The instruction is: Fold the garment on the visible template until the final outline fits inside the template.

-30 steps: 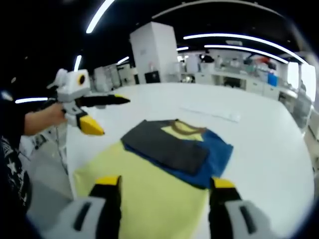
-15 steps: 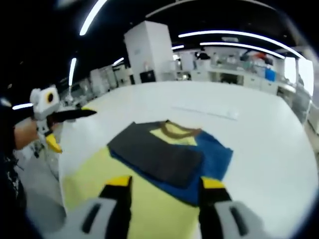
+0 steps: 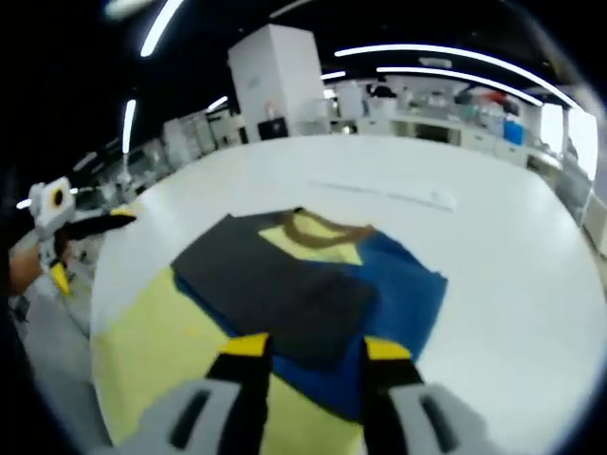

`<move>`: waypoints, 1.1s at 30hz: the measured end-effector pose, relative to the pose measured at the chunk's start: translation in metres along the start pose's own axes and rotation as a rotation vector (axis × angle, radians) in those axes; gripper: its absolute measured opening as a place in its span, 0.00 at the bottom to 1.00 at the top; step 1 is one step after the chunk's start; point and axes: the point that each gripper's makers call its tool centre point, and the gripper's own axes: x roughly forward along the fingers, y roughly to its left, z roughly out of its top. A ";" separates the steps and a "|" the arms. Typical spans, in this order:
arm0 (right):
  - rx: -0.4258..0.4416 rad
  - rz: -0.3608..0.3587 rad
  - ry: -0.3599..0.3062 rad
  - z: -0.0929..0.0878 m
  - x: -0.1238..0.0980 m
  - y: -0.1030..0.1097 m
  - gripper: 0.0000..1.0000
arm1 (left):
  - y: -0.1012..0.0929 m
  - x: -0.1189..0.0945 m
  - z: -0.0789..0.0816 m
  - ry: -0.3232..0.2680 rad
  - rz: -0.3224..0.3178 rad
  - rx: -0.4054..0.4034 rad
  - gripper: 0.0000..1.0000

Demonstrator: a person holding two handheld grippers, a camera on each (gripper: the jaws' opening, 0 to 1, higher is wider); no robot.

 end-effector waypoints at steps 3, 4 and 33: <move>0.008 -0.013 0.015 -0.004 0.004 -0.002 0.30 | 0.000 -0.004 -0.001 0.003 0.008 0.013 0.99; 0.014 -0.016 0.016 -0.004 0.007 -0.005 0.29 | 0.000 -0.004 -0.001 0.003 0.008 0.015 0.99; 0.155 -0.082 0.008 -0.007 0.011 -0.009 0.00 | -0.003 -0.039 -0.018 0.021 0.060 -0.014 0.98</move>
